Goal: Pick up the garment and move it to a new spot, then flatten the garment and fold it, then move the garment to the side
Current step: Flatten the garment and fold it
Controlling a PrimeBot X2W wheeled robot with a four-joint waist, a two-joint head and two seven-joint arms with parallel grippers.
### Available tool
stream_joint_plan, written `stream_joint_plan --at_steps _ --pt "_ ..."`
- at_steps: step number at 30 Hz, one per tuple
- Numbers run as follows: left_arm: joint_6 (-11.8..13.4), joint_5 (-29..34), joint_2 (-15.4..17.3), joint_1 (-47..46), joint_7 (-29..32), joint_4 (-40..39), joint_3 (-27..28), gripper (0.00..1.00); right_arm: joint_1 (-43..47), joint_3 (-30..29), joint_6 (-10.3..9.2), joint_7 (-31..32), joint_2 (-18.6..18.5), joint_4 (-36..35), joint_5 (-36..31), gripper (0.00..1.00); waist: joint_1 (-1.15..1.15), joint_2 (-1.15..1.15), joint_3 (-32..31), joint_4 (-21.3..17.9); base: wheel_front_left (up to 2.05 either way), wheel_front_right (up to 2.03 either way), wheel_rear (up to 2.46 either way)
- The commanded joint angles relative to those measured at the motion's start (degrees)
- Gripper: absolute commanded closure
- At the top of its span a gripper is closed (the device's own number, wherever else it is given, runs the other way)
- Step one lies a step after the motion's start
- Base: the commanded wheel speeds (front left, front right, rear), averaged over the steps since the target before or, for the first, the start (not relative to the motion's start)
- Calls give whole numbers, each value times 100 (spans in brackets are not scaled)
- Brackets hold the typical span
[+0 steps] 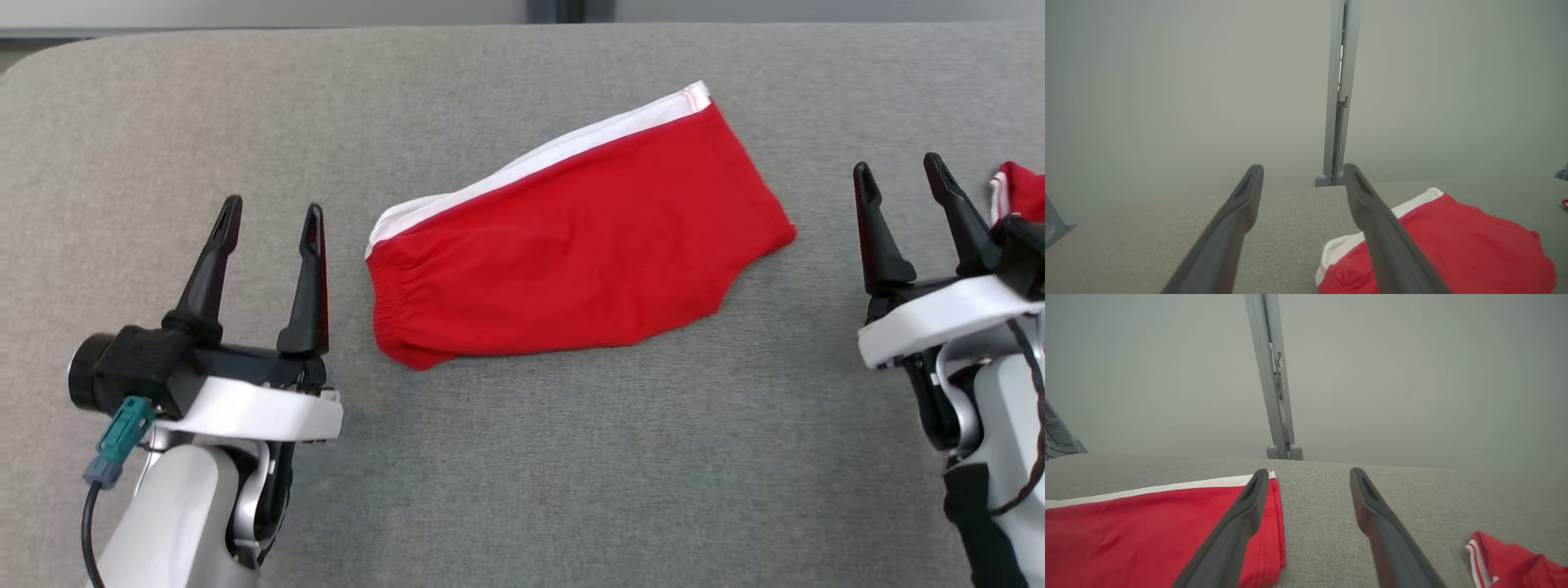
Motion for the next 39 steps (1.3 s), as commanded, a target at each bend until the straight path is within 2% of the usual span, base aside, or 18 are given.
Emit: stream_joint_plan --at_steps 1,9,15,17,18,19,27,39 --pt "-47 22 -12 -134 -13 -14 -12 0 -160 27 1 19 -87 149 31 0 0 0 120 161 0 0 0" --pt "-279 90 -309 -535 -44 79 -179 0 -941 484 1 228 -347 1587 153 0 0 0 484 714 0 0 0" --pt "-429 221 -520 -602 -44 44 -96 0 -1114 723 1 340 -290 2401 409 0 0 0 590 869 0 0 0" --pt "-460 245 -544 -592 -44 39 -64 0 -1111 792 1 363 -259 2481 462 0 0 0 589 870 0 0 0" --pt "-481 275 -581 -582 -44 25 -43 0 -1130 834 2 321 -233 2545 529 67 0 0 589 866 0 0 0" --pt "-507 310 -607 -572 -44 18 -15 0 -1148 866 2 299 -218 2606 592 100 0 0 589 860 0 0 0" --pt "-647 499 -667 -468 -42 -4 249 0 -1158 729 0 -215 -163 2715 1039 100 0 0 557 654 0 0 0" --pt "-753 671 -711 -323 -43 82 432 0 -368 28 0 -525 -316 2135 1434 100 0 0 358 280 0 0 0"
